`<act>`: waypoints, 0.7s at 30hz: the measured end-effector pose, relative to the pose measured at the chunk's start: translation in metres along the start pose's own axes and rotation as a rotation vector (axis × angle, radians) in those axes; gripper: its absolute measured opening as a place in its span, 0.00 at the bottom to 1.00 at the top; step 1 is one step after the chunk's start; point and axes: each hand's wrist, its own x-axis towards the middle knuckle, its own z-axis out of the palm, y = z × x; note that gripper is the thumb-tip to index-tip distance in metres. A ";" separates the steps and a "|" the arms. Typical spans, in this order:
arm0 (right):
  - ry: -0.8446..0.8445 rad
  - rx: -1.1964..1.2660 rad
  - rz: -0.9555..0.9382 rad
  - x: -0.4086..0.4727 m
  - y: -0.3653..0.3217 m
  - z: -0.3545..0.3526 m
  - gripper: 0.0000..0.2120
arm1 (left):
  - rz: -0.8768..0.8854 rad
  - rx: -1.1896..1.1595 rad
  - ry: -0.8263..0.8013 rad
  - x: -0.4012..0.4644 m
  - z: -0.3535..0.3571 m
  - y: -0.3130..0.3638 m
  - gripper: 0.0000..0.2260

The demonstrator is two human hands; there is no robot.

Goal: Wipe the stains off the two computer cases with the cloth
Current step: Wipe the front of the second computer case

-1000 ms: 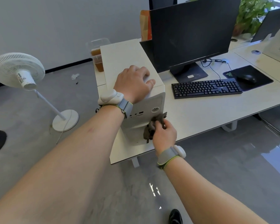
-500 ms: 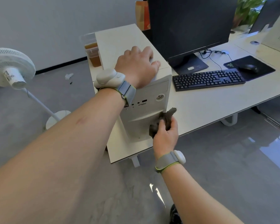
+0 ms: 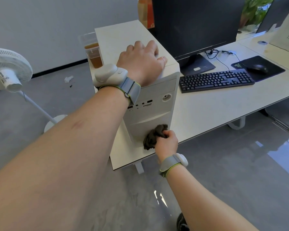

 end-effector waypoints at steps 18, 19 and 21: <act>-0.016 -0.075 0.015 -0.001 0.000 -0.002 0.14 | -0.003 -0.010 0.014 -0.001 0.000 0.002 0.17; -0.028 -0.086 0.034 -0.001 0.005 -0.003 0.13 | -0.006 -0.013 0.014 -0.001 0.000 0.001 0.17; 0.019 -0.013 -0.075 -0.007 0.004 0.002 0.10 | -0.007 -0.010 0.017 0.001 0.001 0.000 0.17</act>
